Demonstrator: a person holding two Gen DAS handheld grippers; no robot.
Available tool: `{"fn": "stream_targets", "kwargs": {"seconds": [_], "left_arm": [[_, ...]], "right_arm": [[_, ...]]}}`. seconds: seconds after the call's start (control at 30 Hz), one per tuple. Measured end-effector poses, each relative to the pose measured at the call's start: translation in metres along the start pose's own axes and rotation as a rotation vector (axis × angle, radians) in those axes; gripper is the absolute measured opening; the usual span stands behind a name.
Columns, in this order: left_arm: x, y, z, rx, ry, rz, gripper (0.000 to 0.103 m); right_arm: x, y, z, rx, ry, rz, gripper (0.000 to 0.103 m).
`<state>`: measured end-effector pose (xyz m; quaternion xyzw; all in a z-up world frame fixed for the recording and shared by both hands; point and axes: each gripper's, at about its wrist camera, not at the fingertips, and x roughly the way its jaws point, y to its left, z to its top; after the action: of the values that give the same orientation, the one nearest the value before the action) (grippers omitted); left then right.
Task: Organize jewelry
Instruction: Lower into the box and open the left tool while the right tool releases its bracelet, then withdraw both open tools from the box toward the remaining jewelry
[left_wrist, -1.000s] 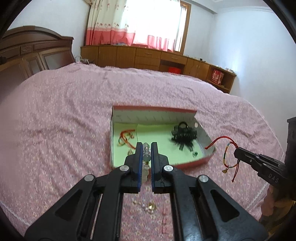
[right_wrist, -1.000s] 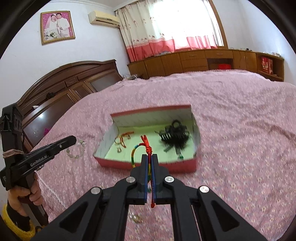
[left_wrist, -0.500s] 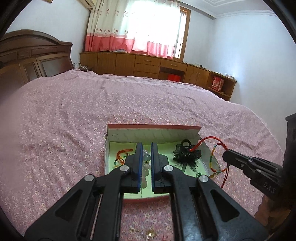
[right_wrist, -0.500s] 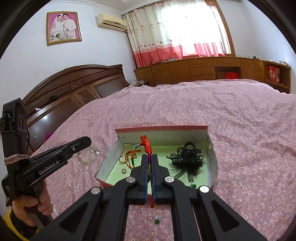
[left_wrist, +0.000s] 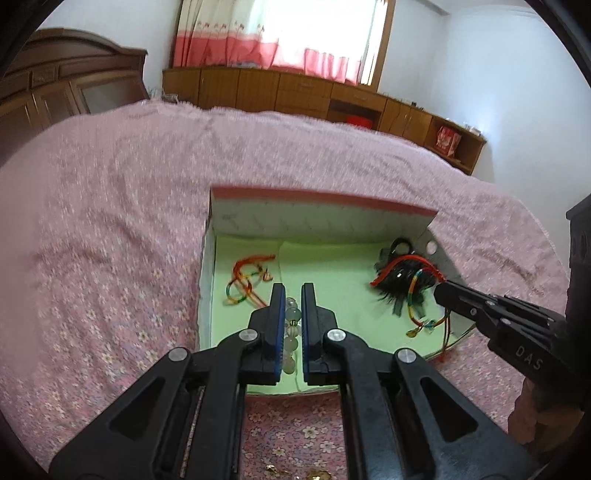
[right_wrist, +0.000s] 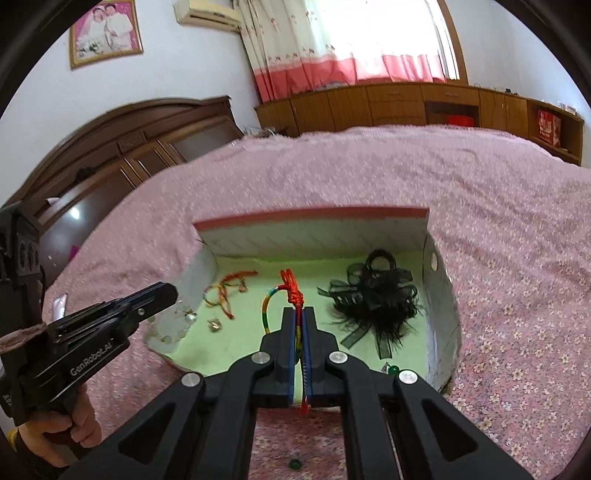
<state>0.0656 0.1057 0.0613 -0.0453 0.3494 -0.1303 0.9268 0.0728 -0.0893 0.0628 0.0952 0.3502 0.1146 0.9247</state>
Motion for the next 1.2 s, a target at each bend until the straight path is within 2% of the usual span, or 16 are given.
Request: {"fn": "stream_targets", "kwargs": {"seconds": [0.33, 0.73, 0.8, 0.87, 0.97, 1.03, 1.2], "left_arm": [[0.030, 0.012, -0.015, -0.026, 0.086, 0.033, 0.000], [0.034, 0.015, -0.018, -0.025, 0.094, 0.062, 0.001], [0.033, 0.016, -0.018, -0.029, 0.100, 0.064, 0.004], [0.031, 0.016, -0.017, -0.033, 0.100, 0.067, 0.013], [0.023, 0.016, -0.017, -0.043, 0.088, 0.051, 0.022], [0.017, 0.015, -0.016, -0.039, 0.079, 0.048, 0.023], [-0.005, 0.014, -0.015, -0.033, 0.053, 0.034, 0.025]], "right_arm": [[0.035, -0.022, -0.010, 0.032, 0.100, -0.054, 0.005], [0.048, -0.030, -0.014, 0.038, 0.134, -0.101, 0.005], [0.047, -0.031, -0.013, 0.047, 0.134, -0.103, 0.010], [0.045, -0.031, -0.012, 0.046, 0.131, -0.107, 0.025], [0.039, -0.031, -0.010, 0.044, 0.119, -0.089, 0.029], [0.033, -0.030, -0.009, 0.041, 0.106, -0.091, 0.032], [0.014, -0.031, -0.007, 0.059, 0.073, -0.070, 0.032]]}}
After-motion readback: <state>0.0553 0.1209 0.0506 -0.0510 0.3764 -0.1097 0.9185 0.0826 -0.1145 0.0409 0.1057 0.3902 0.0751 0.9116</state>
